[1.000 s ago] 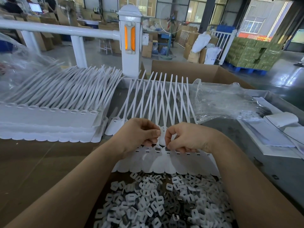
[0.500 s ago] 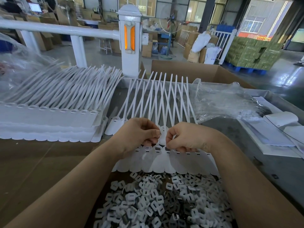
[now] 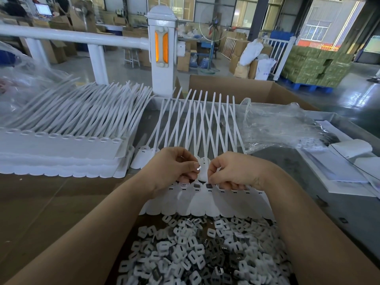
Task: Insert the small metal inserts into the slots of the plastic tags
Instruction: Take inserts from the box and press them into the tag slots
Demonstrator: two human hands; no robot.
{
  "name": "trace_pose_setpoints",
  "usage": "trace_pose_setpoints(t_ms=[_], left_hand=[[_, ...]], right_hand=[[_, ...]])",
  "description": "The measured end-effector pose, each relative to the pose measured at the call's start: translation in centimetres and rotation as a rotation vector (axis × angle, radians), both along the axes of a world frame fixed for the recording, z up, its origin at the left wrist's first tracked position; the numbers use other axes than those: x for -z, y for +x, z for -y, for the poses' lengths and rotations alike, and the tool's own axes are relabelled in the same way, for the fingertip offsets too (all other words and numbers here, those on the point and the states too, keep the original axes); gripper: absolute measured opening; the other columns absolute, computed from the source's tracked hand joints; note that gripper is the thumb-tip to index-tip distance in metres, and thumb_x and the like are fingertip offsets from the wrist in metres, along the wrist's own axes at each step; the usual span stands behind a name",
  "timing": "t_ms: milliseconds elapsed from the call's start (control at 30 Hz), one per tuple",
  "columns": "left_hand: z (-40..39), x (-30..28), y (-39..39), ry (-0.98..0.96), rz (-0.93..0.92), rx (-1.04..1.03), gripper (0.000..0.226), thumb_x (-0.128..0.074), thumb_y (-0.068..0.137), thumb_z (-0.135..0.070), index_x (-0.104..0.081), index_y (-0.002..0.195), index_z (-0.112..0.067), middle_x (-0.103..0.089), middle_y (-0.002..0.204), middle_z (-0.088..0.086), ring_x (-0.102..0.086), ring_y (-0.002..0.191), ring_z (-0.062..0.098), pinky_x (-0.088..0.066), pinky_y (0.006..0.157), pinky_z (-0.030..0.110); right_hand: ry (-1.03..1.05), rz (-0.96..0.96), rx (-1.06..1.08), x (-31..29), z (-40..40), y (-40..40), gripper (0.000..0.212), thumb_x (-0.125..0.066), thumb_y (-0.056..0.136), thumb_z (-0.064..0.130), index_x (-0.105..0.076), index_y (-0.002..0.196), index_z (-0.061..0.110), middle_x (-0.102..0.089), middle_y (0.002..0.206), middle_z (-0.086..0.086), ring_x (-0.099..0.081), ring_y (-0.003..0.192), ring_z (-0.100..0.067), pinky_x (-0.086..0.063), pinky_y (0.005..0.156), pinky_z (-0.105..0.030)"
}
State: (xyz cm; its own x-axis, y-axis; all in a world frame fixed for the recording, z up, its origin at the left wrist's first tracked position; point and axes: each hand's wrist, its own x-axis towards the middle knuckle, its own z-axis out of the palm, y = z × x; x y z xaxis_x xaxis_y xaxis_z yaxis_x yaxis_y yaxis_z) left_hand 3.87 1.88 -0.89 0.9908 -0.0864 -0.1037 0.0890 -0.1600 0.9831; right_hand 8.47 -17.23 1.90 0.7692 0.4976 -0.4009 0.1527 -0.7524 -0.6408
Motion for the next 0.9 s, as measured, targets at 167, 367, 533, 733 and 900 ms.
trace_pose_setpoints(t_ms=[167, 367, 533, 733, 900], left_hand=[[0.06, -0.09, -0.08, 0.004, -0.003, 0.008, 0.005, -0.069, 0.09, -0.008, -0.068, 0.091, -0.003, -0.074, 0.078, 0.01, -0.068, 0.066, 0.012, -0.054, 0.059, 0.019], [-0.09, -0.32, -0.11, -0.032, -0.025, 0.015, 0.003, -0.069, 0.09, -0.01, -0.069, 0.088, -0.008, -0.072, 0.074, 0.004, -0.066, 0.064, 0.009, -0.051, 0.058, 0.016], [-0.1, -0.46, -0.16, -0.032, -0.027, 0.025, 0.003, -0.068, 0.091, -0.01, -0.068, 0.089, -0.008, -0.075, 0.081, 0.006, -0.069, 0.071, 0.011, -0.052, 0.059, 0.017], [-0.1, -0.47, -0.14, -0.036, -0.02, 0.043, 0.004, -0.069, 0.09, -0.009, -0.067, 0.091, -0.006, -0.076, 0.082, 0.008, -0.07, 0.072, 0.013, -0.054, 0.061, 0.019], [0.34, -0.56, -0.05, 0.134, 0.025, 0.079, 0.003, -0.068, 0.091, -0.008, -0.07, 0.09, -0.01, -0.076, 0.081, 0.004, -0.071, 0.074, 0.014, -0.055, 0.064, 0.018]], right_hand=[[-0.024, -0.017, -0.022, -0.06, 0.12, 0.0, 0.006, -0.069, 0.085, 0.016, -0.064, 0.088, 0.015, -0.06, 0.056, 0.001, -0.041, 0.044, -0.012, -0.032, 0.042, -0.023], [0.279, -0.064, 0.13, 0.35, 0.2, 0.26, 0.001, -0.066, 0.093, 0.013, -0.066, 0.093, 0.012, -0.067, 0.063, -0.004, -0.051, 0.045, -0.01, -0.036, 0.038, -0.021], [0.433, -0.091, 0.15, 0.24, 0.14, 0.43, 0.009, -0.069, 0.093, 0.017, -0.069, 0.096, 0.009, -0.069, 0.068, -0.003, -0.061, 0.053, -0.009, -0.043, 0.043, -0.019], [0.396, -0.037, 0.122, 0.3, -0.23, 0.25, 0.008, -0.065, 0.096, 0.015, -0.068, 0.091, 0.009, -0.07, 0.067, -0.001, -0.062, 0.056, -0.009, -0.045, 0.046, -0.02], [0.386, -0.025, 0.133, 0.24, -0.26, 0.28, 0.01, -0.064, 0.096, 0.016, -0.068, 0.09, 0.009, -0.067, 0.064, 0.001, -0.058, 0.053, -0.007, -0.043, 0.044, -0.02]])
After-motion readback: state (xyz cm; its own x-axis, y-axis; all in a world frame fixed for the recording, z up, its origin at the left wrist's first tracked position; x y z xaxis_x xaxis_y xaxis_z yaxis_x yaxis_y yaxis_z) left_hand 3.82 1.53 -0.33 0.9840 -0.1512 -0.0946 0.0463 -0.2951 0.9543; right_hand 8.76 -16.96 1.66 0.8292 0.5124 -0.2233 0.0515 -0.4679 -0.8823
